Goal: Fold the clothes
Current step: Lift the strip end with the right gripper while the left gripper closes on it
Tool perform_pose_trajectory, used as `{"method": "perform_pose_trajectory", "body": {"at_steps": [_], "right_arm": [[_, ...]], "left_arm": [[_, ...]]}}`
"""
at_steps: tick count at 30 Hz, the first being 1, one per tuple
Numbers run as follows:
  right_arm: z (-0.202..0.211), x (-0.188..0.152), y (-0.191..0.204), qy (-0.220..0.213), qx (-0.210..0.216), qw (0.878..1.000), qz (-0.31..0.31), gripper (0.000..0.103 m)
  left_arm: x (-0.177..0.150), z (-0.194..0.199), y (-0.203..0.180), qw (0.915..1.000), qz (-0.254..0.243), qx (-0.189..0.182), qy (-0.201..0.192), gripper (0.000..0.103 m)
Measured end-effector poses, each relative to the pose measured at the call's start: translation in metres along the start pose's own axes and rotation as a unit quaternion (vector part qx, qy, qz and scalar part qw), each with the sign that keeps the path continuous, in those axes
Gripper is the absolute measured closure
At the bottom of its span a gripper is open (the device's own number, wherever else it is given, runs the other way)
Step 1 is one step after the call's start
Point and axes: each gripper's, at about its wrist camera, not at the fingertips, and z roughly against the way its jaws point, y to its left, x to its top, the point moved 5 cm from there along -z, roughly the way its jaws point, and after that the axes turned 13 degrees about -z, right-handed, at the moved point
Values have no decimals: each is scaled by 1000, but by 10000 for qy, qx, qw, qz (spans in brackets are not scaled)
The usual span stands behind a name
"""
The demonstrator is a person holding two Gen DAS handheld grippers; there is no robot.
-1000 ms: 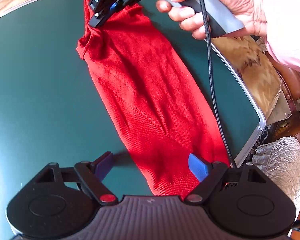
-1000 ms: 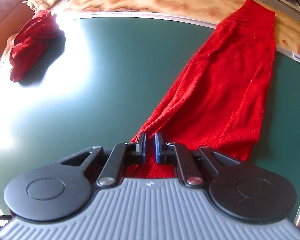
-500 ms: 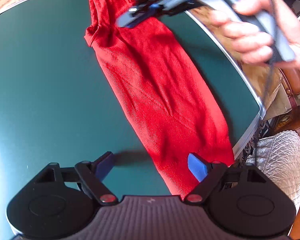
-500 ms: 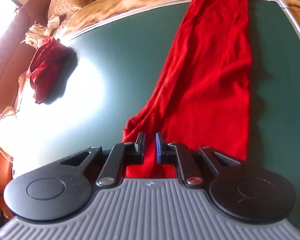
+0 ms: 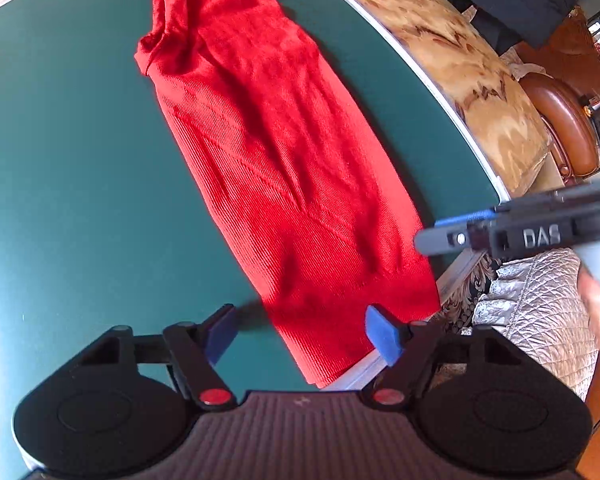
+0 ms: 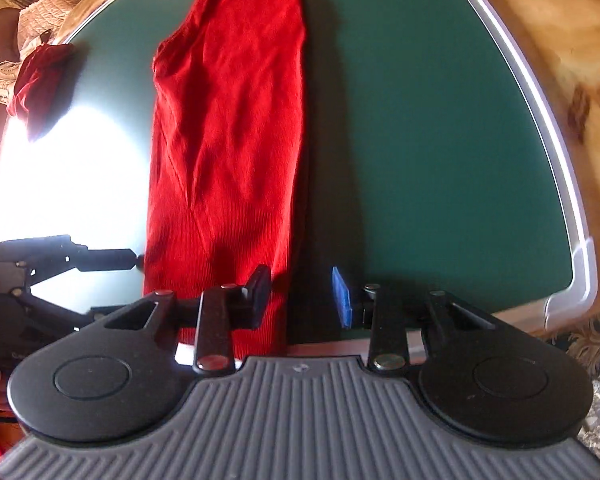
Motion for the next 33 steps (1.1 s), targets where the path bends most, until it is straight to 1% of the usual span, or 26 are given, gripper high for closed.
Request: {"method": "perform_pose_trajectory", "body": {"at_steps": [2,4,7,9,10,11,12,15,16,18,20,22,24,27,30,33], "right_arm": [[-2,-8,-1,7,89,9999,-66,63],[-3,-15,2,-57,185,9998,-35,63],[-4,-26,10,-121,254,9995,160,64],[-6,-31,14,-5,329,9994,136,85],[-8,-32,14,66,375,9992,83,89],[-9,-33,14,102,473,9988,-16,91],[-9,-33,14,144,571,9982,-131,92],[-6,-26,10,287,903,9930,-701,93],[-3,-22,9,347,1070,9892,-939,93],[2,-13,11,485,1439,9783,-1407,93],[7,-3,20,595,1694,9690,-1698,93],[11,10,31,664,1867,9612,-1920,93],[14,24,42,686,1969,9547,-2124,93],[15,45,53,796,2038,9468,-2359,93],[8,57,70,948,2141,9393,-2506,93],[-2,72,83,1027,2206,9365,-2526,93]], "left_arm": [[-2,0,-4,9999,-67,115,19,33],[-4,1,-5,9999,-78,140,15,34],[-5,5,-6,9998,-136,165,-22,34],[-4,9,-8,9992,-323,193,-111,29],[-3,12,-10,9983,-515,215,-158,29],[-3,15,-12,9970,-709,237,-204,28],[-3,17,-14,9953,-913,233,-228,25],[-6,27,-19,9872,-1561,150,-286,23],[-8,30,-22,9823,-1839,177,-303,22],[-12,35,-28,9719,-2305,350,-333,19],[-13,35,-32,9663,-2518,437,-311,19],[-12,33,-36,9644,-2578,483,-327,19],[-8,32,-41,9652,-2524,528,-429,19],[5,28,-40,9694,-2214,888,-571,19],[22,24,-40,9731,-1885,1114,-717,19],[41,21,-39,9746,-1644,1251,-862,18]]}}
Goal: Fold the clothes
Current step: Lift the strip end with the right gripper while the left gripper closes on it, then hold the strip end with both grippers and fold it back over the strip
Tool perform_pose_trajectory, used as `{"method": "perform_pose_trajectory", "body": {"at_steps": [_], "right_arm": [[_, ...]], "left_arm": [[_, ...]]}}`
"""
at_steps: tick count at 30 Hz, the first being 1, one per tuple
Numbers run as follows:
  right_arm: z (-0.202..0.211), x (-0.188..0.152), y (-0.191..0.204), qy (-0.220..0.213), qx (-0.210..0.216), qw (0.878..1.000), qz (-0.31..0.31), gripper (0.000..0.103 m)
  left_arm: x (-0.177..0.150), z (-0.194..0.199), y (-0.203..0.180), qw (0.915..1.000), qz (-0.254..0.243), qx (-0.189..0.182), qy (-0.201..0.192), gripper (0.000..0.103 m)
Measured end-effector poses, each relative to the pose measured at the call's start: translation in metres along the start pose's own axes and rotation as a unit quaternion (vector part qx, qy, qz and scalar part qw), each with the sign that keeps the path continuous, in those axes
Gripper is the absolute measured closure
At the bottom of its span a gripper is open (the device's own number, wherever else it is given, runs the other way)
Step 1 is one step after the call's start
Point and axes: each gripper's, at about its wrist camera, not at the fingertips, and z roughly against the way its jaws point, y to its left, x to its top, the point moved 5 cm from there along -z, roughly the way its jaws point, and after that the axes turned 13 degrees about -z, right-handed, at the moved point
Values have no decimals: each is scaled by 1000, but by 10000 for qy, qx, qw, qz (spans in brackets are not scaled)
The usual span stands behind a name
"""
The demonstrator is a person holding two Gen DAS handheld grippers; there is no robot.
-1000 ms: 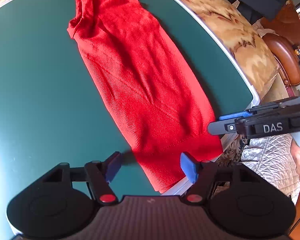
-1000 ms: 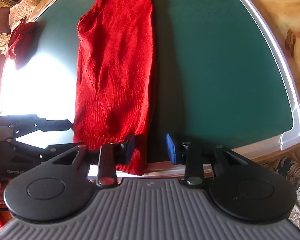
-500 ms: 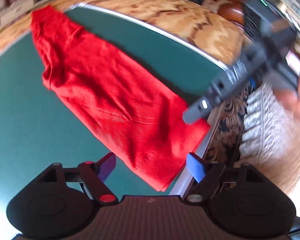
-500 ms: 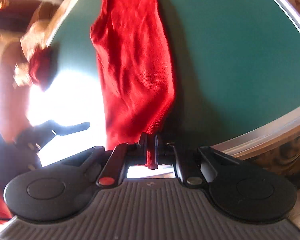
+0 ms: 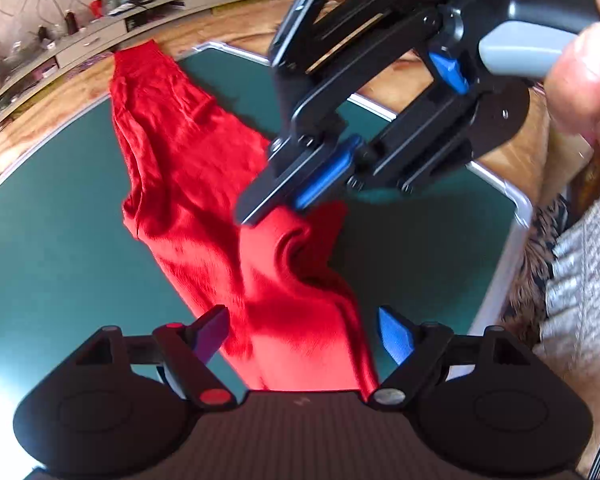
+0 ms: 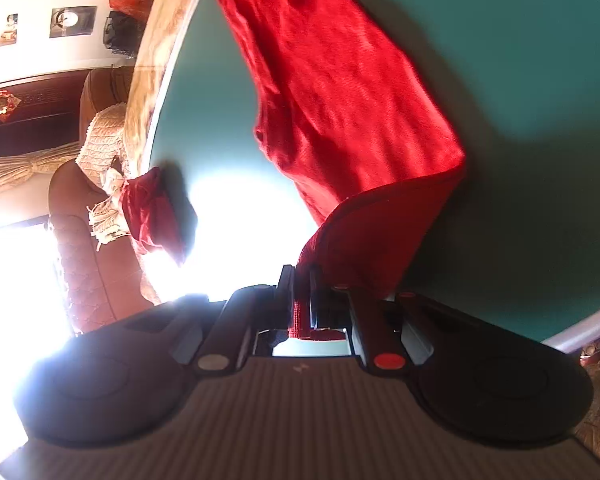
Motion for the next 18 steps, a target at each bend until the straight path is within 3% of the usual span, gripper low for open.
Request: {"method": "perform_pose_trajectory", "body": {"at_steps": [2,4,6,9,11,13,15,16,18], "right_arm": [[-2,7,5,73,47,10000,-3,93],[0,13,6,153,81,9999,-5,93],[6,20,5,155,4,9998,147,90],[20,27,11,46,-471,9947,916,89],[25,28,21,-27,-837,9799,1808,65],[29,21,32,-165,-1281,9425,3083,52],[30,8,40,-333,-1685,8750,4525,44],[30,1,42,-315,-1745,8364,5187,41],[23,-7,44,-82,-1675,7750,6093,35]], "left_arm": [[7,-5,3,9998,90,156,29,18],[9,-10,10,9995,242,214,65,25],[5,-13,19,9989,425,158,106,57],[-1,-12,32,9980,609,-98,109,76],[-3,-8,42,9976,652,-225,72,77],[-5,-4,52,9975,619,-353,28,77],[-7,-2,61,9964,634,-561,12,77],[-8,-1,64,9960,594,-664,-18,77],[-10,1,69,9957,414,-824,-58,77]]}}
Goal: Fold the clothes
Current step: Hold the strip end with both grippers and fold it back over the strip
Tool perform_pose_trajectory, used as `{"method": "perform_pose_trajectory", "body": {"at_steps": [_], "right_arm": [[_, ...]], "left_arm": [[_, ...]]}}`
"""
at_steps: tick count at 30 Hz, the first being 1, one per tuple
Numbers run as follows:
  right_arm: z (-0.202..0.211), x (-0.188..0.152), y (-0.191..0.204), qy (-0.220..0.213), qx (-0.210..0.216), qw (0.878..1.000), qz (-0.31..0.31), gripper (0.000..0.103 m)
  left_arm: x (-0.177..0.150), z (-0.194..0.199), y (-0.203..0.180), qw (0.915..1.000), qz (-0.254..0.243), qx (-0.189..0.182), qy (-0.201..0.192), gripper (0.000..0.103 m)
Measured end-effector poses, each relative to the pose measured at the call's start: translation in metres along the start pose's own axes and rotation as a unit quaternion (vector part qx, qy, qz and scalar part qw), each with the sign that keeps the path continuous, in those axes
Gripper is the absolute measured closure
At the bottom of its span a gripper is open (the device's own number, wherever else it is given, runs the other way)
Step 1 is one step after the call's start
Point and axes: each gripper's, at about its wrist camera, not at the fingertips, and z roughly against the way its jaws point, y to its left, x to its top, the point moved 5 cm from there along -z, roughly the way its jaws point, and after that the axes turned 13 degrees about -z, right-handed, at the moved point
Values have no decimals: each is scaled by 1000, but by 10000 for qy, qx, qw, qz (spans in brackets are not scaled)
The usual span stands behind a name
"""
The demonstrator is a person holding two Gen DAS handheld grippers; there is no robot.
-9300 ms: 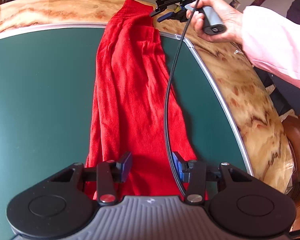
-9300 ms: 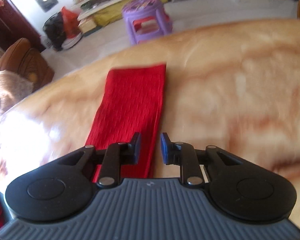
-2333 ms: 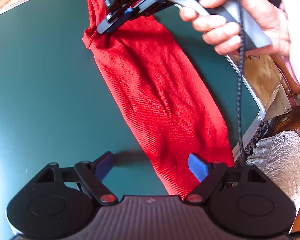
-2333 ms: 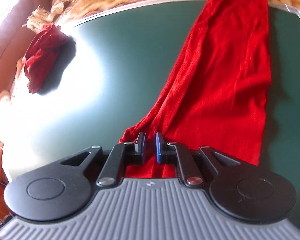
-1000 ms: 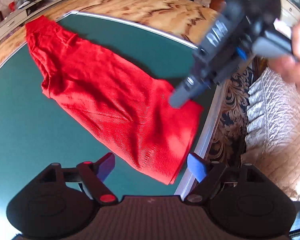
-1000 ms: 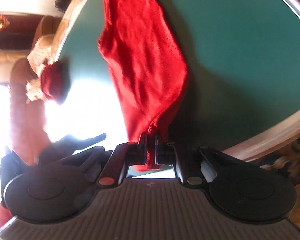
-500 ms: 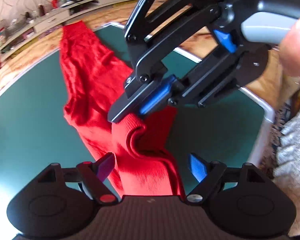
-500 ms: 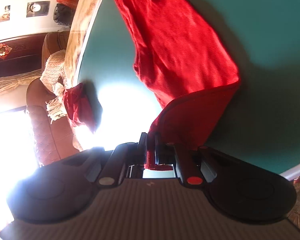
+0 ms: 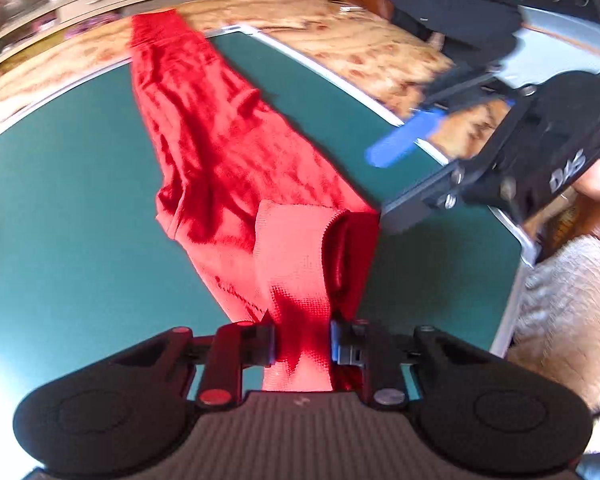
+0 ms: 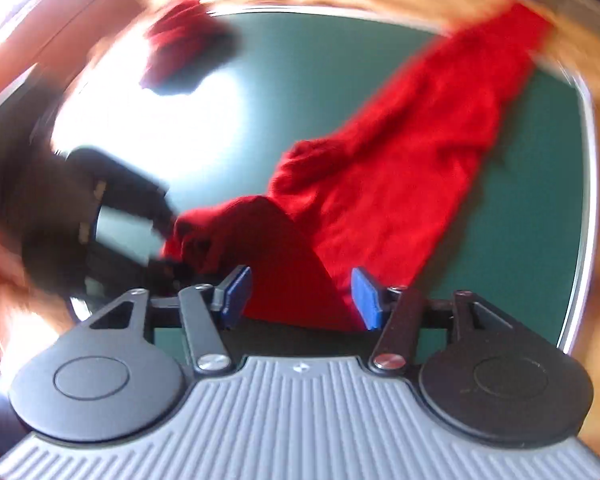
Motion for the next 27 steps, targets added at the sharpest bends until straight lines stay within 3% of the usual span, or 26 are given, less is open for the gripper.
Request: {"method": "perform_pose_trajectory", "body": {"at_steps": [6,11,14,15,16,17,20,23,27], "right_arm": [[-33,27,1,221,563,9846,1639,34],[-59,26,23,396,1048,9446,3084,34],[-65,25,31,468,1402,9254,3490,36],[-65,26,33,496,1587,9227,3479,45],[-65,26,34,611,1735,9211,3432,77],[-66,27,33,775,1824,9222,3320,96],[-57,21,30,817,1942,9297,3020,97],[-42,10,25,806,2000,9402,2635,97],[-19,-1,16,698,2062,9624,1626,97]], "left_arm": [[0,3,2,9959,-802,-408,95,77],[8,-2,7,9885,-1305,-743,202,77],[9,-2,7,9838,-1539,-873,290,77],[9,-2,8,9829,-1558,-930,324,77],[9,-5,10,9827,-1544,-960,362,77],[9,-8,13,9825,-1529,-989,401,77],[1,-1,10,9839,-1416,-986,456,68],[0,-2,11,9853,-1421,-824,473,35],[-4,-8,0,9808,-1776,-694,400,34]]}}
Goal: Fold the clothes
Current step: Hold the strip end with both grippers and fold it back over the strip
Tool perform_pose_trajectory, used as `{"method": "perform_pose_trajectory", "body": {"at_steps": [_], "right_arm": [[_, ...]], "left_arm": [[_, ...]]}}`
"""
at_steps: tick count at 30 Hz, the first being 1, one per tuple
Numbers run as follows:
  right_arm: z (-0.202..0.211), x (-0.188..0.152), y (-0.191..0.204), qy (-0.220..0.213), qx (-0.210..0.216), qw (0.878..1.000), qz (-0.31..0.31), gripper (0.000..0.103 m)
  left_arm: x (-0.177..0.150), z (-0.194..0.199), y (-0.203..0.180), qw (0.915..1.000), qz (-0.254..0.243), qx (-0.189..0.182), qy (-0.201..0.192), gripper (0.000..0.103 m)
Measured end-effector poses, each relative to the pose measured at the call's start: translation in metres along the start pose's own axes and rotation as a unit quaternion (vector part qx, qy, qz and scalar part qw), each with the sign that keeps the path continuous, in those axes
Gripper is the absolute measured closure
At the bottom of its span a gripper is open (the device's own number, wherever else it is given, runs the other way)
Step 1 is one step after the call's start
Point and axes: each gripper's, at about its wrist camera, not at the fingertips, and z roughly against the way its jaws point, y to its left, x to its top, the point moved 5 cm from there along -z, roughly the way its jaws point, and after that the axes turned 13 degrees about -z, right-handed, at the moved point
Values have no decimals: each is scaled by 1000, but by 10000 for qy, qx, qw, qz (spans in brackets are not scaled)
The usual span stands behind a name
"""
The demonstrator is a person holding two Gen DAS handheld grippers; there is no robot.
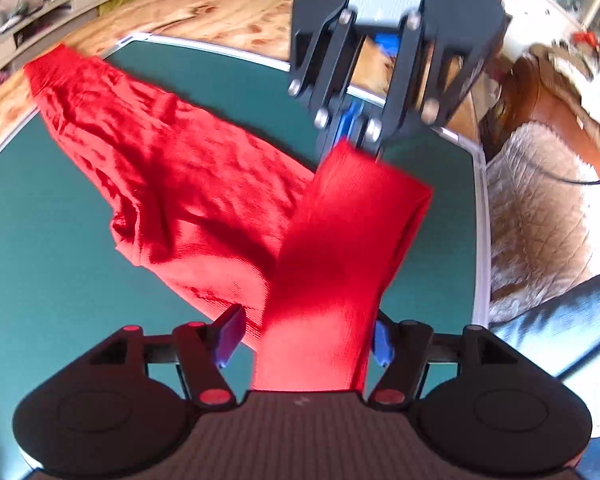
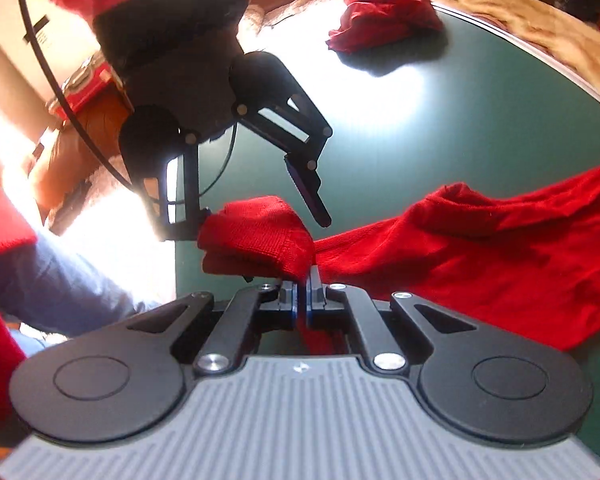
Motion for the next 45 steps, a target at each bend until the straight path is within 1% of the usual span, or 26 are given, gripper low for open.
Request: {"method": "perform_pose_trajectory", "body": {"at_steps": [2,4,5,6,9,10,12,13,14,16,20,24,27,31,37,38,40,41,43,45], "right_arm": [[10,-3,-6,-230,76,9967,-781,97],[16,-8,-17,-470,140,9872,-1518,97],[18,-10,-22,-585,162,9811,-1835,97],[19,-12,-26,-667,175,9757,-2080,97],[20,-25,-30,-773,69,9686,-2363,97],[21,-29,-31,-802,36,9663,-2447,97],[29,-39,-32,-871,-41,9600,-2659,97],[29,-43,-32,-879,-80,9586,-2708,97],[29,-45,-27,-871,-121,9595,-2675,97],[29,-50,-17,-852,-195,9614,-2609,97],[26,-63,16,-704,-156,9632,-2590,97],[20,-79,52,-504,-132,9639,-2611,97],[17,-91,80,-332,-56,9635,-2657,97],[12,-106,119,-56,185,9618,-2730,97],[10,-118,162,326,588,9605,-2701,97],[12,-118,167,374,635,9608,-2673,97],[16,-114,168,384,668,9619,-2624,97],[18,-111,168,368,676,9622,-2612,97],[30,-106,151,129,617,9599,-2730,97],[40,-93,130,-169,539,9570,-2844,97]], "left_arm": [[2,-5,-6,9997,-251,47,-32,34],[3,-6,-13,9989,-416,220,-79,36],[3,-8,-12,9989,-377,257,-110,37],[3,-9,-12,9989,-334,292,-143,44],[6,-10,-8,9985,-273,342,-322,54],[7,-10,-7,9983,-322,332,-366,60],[9,-9,-8,9980,-440,208,-400,84],[10,-7,-10,9979,-490,113,-413,94],[11,-5,-11,9976,-539,17,-426,96],[12,1,-18,9969,-613,-127,-475,96],[9,14,-40,9957,-704,-391,-462,96],[4,27,-71,9931,-639,-905,-379,96],[-4,37,-100,9885,-589,-1364,-271,96],[-14,50,-134,9817,-345,-1865,-176,96],[-26,67,-172,9701,-82,-2425,-97,96],[-27,68,-174,9687,-39,-2481,-84,96],[-29,72,-175,9689,31,-2472,-83,96],[-28,73,-170,9704,106,-2411,-105,96],[-23,72,-154,9742,277,-2235,-159,96],[-16,73,-127,9785,505,-1984,-238,96]]}}
